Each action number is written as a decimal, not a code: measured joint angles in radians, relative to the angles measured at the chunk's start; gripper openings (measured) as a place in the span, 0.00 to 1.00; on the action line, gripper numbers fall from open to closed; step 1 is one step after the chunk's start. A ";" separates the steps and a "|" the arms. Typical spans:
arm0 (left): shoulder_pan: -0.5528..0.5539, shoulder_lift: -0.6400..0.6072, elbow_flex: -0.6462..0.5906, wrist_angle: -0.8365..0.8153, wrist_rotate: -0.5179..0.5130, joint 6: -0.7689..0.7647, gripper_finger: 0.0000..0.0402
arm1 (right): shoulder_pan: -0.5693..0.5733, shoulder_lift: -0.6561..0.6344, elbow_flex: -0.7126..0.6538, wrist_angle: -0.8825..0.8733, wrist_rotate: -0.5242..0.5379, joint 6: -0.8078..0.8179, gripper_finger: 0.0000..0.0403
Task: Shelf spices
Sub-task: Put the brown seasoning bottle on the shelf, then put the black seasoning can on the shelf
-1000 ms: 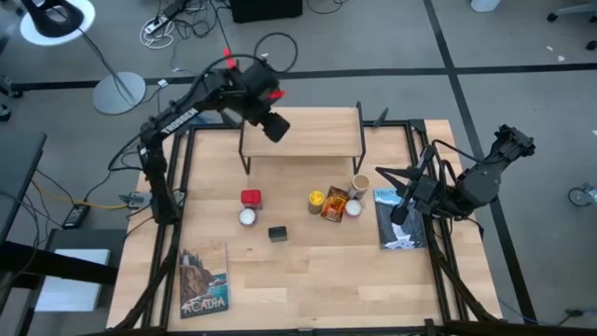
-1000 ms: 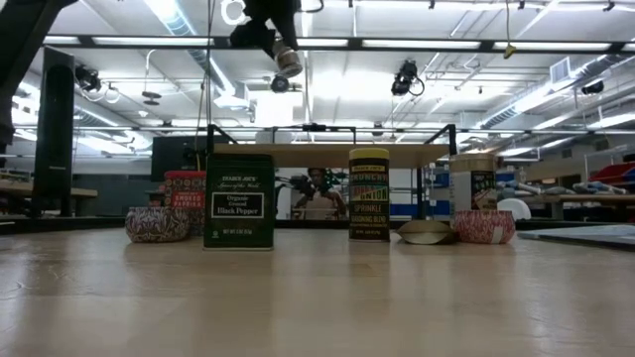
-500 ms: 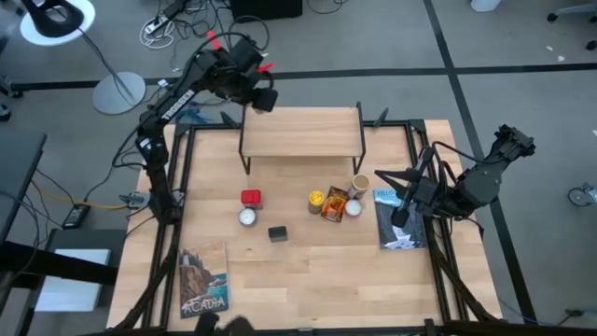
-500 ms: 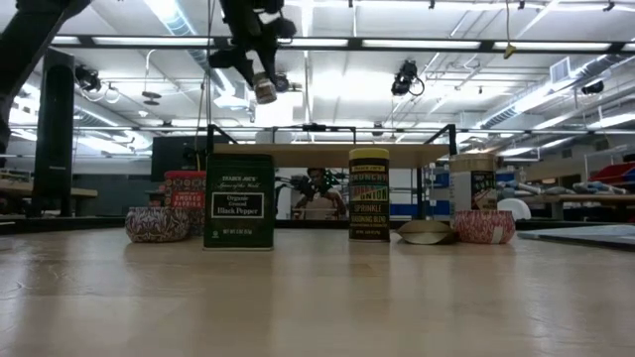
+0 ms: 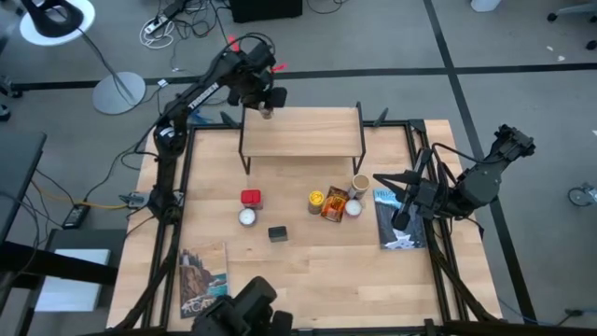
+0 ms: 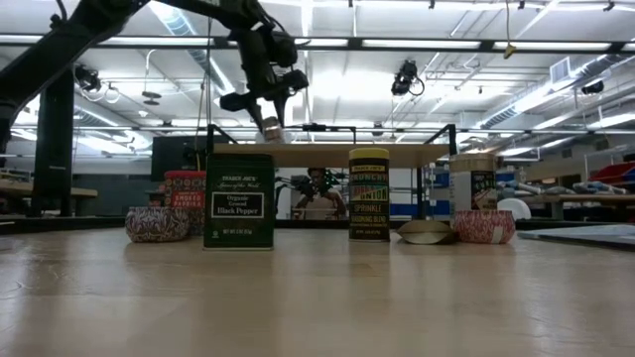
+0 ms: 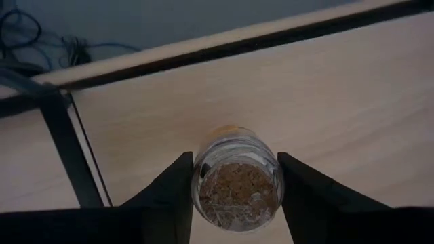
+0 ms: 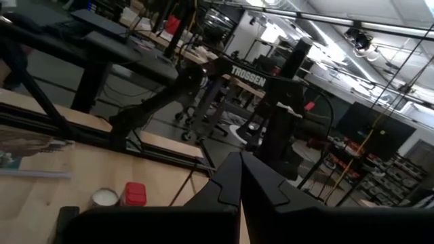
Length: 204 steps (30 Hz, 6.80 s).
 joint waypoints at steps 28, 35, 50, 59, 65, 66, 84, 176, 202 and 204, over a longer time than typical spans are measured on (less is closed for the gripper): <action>0.013 0.023 0.000 -0.049 -0.196 -0.043 0.42 | 0.000 0.000 0.000 -0.001 -0.001 -0.026 0.01; 0.013 0.046 0.001 -0.034 -0.222 -0.058 0.42 | 0.000 0.000 0.000 0.000 -0.002 -0.026 0.01; 0.013 0.063 0.001 -0.012 -0.227 -0.064 0.42 | 0.000 0.000 0.000 -0.001 -0.002 -0.026 0.01; 0.013 0.063 0.001 -0.016 -0.226 -0.059 0.45 | 0.000 0.000 0.000 -0.001 -0.003 -0.026 0.01; 0.013 0.067 0.000 -0.028 -0.169 -0.058 0.65 | 0.000 0.000 0.000 -0.001 -0.003 -0.026 0.01; 0.013 0.067 0.000 -0.033 -0.162 -0.058 0.67 | 0.000 0.000 0.000 -0.001 -0.003 -0.026 0.01; 0.002 0.067 0.000 -0.045 -0.169 -0.060 0.60 | 0.000 0.000 0.000 -0.002 -0.003 -0.026 0.01; -0.266 -0.129 0.094 -0.158 -0.224 0.043 0.58 | 0.002 0.000 0.000 -0.006 -0.018 -0.019 0.01; -0.893 -0.144 -0.316 -0.136 -0.264 0.365 0.61 | 0.002 0.000 0.000 -0.007 -0.017 -0.022 0.01; -0.903 -0.143 -0.383 -0.090 -0.260 0.348 0.67 | 0.002 0.000 0.000 -0.007 -0.017 -0.019 0.01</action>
